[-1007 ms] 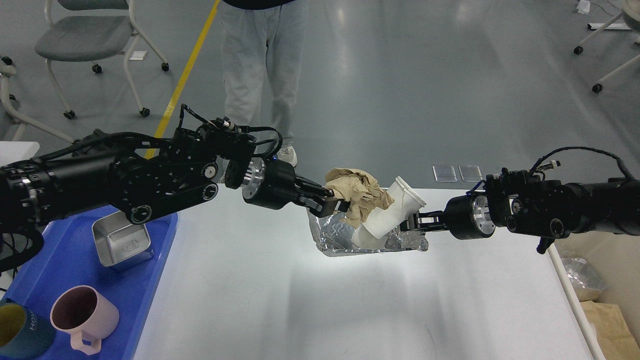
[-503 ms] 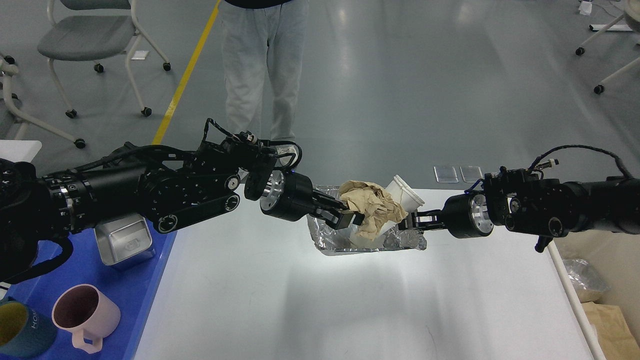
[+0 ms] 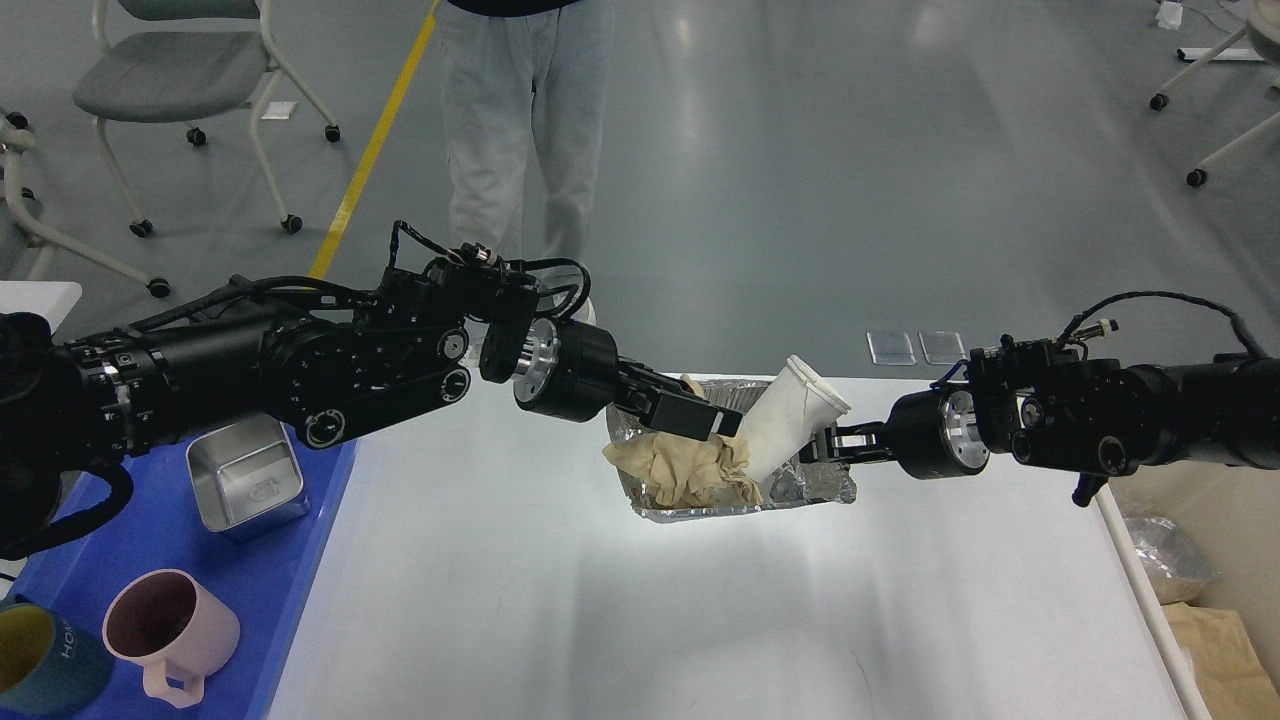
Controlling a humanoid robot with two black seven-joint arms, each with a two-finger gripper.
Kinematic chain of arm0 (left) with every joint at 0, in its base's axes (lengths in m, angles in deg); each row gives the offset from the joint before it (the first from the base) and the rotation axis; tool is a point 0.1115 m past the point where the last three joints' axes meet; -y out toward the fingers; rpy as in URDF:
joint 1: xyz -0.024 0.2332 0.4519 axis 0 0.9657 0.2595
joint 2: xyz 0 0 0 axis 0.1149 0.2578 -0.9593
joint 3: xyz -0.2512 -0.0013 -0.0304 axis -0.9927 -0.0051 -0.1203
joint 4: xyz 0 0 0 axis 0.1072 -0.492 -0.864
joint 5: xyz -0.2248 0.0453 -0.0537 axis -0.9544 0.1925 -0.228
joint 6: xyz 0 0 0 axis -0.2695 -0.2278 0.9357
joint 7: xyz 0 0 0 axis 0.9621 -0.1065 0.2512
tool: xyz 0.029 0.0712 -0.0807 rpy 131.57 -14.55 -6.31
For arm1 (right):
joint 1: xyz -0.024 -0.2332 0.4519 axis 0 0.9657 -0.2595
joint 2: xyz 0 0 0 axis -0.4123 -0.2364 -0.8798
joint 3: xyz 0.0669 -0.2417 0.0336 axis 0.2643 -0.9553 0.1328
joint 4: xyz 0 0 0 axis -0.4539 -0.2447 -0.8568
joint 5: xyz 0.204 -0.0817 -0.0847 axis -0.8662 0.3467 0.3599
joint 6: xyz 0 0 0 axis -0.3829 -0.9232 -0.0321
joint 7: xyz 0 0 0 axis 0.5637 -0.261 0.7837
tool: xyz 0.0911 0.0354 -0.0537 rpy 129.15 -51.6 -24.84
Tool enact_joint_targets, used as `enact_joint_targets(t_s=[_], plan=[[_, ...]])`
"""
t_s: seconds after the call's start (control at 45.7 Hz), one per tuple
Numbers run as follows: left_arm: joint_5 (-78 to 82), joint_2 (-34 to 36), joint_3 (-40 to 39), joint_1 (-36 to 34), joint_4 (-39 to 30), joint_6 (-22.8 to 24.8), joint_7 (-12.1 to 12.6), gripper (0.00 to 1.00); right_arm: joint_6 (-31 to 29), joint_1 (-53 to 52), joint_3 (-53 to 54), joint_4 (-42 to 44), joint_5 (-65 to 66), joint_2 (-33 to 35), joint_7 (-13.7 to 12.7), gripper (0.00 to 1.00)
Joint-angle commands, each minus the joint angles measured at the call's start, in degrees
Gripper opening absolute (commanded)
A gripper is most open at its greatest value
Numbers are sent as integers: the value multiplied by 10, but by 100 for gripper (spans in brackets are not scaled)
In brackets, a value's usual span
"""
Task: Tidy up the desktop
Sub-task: 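Drop the beige cloth into the foil tray and withdraw the left gripper, then lift the foil tray with the right gripper and carry it into the white box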
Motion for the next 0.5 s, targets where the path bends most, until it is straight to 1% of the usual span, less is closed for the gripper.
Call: enact_joint_targets(t_s=[0.0,0.088,0.241,0.394,0.482], plan=[[-2,6,-3,-5,-1,2,-3,93,-1,0,-2,0,0,3,0,0],[-11,15,-5,-9,-4,8,-5,96,-1,1,-3,1,0,5,0,0],[-43,30,-11,-33,-7,30,-7,96,-2,1,-4,2,0,8,0,0],[-65,50,-52,-40,-7,55,-7,97,-3,2,-4,3,0,9,0,0],[-72,56,-77,-40,-7,61,-7,97,-3,2,-4,3,-1,11,0,0]])
